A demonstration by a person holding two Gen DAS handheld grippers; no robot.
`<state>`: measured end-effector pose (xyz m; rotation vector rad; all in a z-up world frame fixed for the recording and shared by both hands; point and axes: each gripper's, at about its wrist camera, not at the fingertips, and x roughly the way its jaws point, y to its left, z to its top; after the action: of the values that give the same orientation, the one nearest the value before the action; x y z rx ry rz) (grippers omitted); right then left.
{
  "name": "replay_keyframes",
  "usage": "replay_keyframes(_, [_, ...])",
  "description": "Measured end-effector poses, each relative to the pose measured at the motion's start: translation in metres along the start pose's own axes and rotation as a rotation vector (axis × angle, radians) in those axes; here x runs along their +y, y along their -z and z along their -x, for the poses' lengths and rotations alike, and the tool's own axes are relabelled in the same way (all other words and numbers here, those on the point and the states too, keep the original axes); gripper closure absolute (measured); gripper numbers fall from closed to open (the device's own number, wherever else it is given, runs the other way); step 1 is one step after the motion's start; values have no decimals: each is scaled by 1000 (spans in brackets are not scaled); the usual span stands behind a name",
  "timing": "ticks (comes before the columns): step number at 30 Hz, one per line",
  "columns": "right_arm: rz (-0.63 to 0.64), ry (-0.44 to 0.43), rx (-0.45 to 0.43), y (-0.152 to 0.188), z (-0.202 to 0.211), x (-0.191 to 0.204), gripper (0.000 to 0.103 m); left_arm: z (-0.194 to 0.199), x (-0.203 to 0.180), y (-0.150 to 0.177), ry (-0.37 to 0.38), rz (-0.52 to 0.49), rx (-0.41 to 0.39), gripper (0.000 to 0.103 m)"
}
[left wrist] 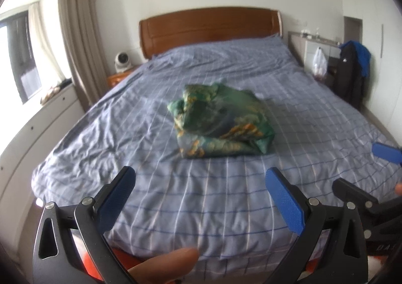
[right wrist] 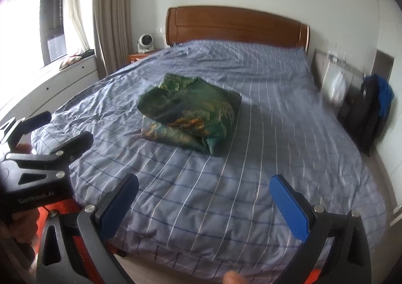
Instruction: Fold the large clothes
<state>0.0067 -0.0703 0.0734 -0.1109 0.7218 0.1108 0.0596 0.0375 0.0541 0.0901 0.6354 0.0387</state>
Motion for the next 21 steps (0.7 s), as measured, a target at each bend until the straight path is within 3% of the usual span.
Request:
replay_keyframes(4, [-46, 32, 61, 7, -12, -4, 0, -10, 1, 4, -1, 15, 75, 0])
replay_keyframes(7, [-50, 51, 57, 6, -11, -5, 0, -12, 1, 7, -16, 24, 87, 0])
replay_keyframes(21, [-15, 51, 47, -3, -9, 7, 0, -12, 4, 8, -38, 26, 78, 0])
